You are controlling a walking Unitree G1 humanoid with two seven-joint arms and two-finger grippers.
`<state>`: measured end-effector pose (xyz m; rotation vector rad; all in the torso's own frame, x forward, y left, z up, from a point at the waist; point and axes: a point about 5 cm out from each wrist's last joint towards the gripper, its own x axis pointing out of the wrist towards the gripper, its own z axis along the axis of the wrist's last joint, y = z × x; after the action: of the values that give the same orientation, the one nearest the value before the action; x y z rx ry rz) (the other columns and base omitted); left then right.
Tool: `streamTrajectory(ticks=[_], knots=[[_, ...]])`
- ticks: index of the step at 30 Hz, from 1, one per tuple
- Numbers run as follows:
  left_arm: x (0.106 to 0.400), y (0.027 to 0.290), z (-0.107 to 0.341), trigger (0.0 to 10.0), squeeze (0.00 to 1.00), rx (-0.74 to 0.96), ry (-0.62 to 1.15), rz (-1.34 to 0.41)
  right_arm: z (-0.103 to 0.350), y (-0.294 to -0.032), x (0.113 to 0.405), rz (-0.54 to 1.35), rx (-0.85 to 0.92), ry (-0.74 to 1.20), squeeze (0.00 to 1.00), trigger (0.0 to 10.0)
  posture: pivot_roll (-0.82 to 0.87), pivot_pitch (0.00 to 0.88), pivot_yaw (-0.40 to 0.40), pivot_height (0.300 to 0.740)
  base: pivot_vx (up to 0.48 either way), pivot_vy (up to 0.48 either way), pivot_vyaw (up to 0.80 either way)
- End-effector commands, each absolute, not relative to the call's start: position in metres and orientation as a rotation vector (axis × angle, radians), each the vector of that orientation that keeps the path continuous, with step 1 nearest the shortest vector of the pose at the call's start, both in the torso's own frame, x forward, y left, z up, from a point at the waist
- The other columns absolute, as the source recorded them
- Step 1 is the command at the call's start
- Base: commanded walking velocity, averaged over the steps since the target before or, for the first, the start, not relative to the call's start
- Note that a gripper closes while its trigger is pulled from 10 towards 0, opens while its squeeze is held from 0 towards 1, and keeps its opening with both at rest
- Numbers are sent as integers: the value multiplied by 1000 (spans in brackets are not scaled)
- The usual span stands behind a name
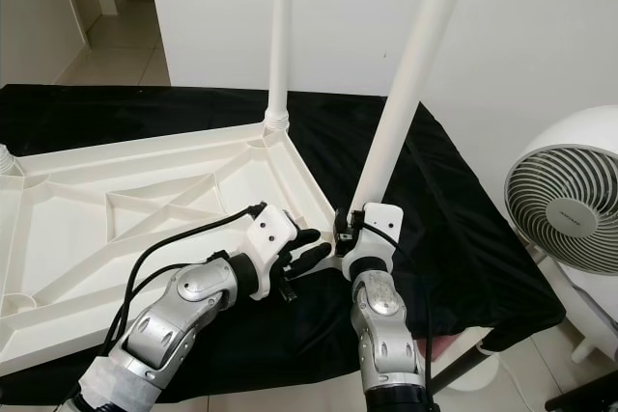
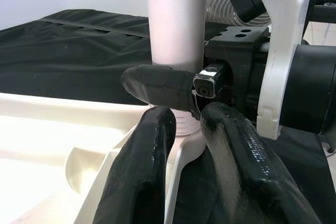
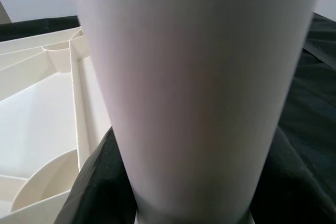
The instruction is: Building children table
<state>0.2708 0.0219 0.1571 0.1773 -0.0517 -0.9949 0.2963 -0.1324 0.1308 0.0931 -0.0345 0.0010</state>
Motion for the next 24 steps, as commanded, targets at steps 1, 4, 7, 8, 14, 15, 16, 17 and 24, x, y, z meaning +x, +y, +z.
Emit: streamTrajectory(ticks=[1,4,7,8,14,15,16,17,24], knots=[[269,19,153,10000,0,178,-23,-1036,124,-129,292,18,100,9,318,10000,-6,0,-67,740,0,0,0],[269,19,153,10000,0,176,-24,-1036,125,-129,292,32,109,1,1000,10000,-5,0,-69,740,0,0,0],[270,19,153,10000,0,175,-24,-1036,127,-129,292,35,116,-3,1000,10000,-5,0,-69,740,0,0,0],[269,19,153,10000,0,172,-24,-1036,129,-132,293,68,110,-13,1000,10000,-5,0,-72,740,0,0,0],[269,18,153,10000,0,172,-24,-1039,134,-146,301,280,50,-31,1000,10000,-4,0,-70,740,0,0,0],[269,18,153,10000,0,172,-23,-1040,134,-151,302,364,-6,-30,0,10000,-5,0,-68,740,0,0,0],[269,18,153,10000,0,172,-23,-1040,134,-151,302,364,-6,-30,0,10000,-5,0,-68,740,0,0,0],[269,19,153,10000,0,173,-22,-1041,134,-155,302,443,-32,-21,0,10000,-5,0,-68,740,0,0,0],[268,19,152,10000,0,175,-20,-1052,134,-174,307,587,-114,-17,0,10000,-12,0,-59,740,0,0,0]])
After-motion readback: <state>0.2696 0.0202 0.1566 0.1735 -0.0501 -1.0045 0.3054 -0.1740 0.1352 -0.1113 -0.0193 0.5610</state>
